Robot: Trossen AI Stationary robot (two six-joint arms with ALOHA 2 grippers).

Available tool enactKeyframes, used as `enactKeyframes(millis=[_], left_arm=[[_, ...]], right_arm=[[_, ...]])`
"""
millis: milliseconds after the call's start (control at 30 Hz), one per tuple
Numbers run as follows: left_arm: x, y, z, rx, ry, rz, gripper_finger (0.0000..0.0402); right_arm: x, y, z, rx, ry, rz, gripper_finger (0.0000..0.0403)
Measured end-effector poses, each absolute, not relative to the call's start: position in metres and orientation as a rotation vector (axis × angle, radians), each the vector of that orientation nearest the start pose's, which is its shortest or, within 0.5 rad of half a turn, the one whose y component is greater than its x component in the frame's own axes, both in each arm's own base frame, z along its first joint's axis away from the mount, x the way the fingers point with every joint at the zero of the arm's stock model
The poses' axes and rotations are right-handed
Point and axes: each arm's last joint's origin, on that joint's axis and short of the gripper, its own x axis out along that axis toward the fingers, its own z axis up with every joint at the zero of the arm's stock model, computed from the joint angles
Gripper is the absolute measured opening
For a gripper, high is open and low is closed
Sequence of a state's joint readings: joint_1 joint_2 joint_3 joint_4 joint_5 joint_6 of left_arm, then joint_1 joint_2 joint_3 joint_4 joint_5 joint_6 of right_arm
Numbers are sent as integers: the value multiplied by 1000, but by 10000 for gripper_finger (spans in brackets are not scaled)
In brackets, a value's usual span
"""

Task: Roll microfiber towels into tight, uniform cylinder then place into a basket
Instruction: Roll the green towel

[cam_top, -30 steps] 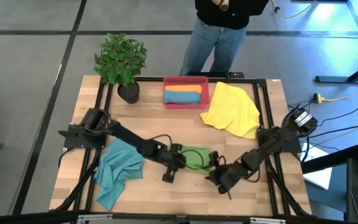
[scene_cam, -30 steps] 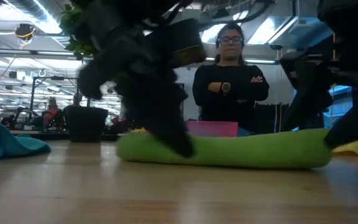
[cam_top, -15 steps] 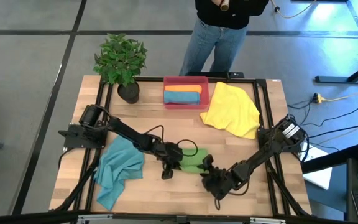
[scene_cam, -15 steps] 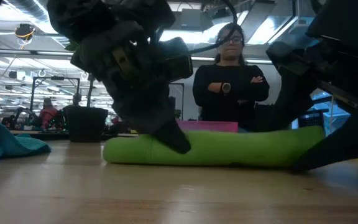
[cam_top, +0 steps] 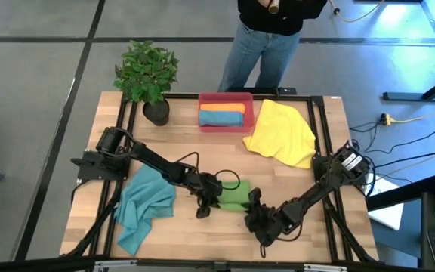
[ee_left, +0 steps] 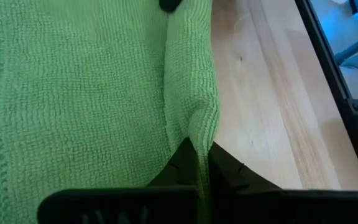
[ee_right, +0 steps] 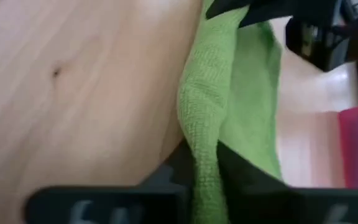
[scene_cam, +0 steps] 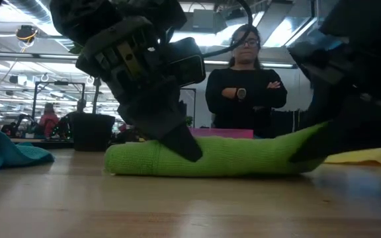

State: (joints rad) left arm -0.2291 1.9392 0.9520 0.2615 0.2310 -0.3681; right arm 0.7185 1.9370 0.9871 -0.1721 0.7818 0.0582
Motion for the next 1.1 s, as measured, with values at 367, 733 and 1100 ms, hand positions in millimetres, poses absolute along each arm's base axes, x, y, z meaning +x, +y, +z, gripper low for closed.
enactKeyframes(millis=[367, 733, 1100], left_arm=[[359, -92, 114, -402, 846, -310, 0], [350, -91, 141, -445, 860, -335, 0], [344, -79, 133, -484, 993, -280, 0]], right_arm=[[286, 191, 121, -234, 938, -13, 11], [304, 156, 151, 241, 1002, 108, 11], [302, 116, 121, 582, 958, 138, 10]])
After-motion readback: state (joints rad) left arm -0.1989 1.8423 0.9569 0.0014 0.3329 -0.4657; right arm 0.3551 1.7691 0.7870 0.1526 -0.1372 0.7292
